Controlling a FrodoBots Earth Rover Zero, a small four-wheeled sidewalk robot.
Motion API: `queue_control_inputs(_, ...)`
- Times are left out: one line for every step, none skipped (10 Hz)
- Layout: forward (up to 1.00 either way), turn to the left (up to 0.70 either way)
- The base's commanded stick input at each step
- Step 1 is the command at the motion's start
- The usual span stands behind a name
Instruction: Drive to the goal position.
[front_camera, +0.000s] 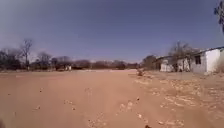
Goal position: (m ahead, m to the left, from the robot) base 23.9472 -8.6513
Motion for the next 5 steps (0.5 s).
queue_control_inputs(1.00, 0.00)
queue_control_inputs(1.00, 0.00)
queue_control_inputs(1.00, 0.00)
queue_control_inputs(1.00, 0.00)
queue_control_inputs(1.00, 0.00)
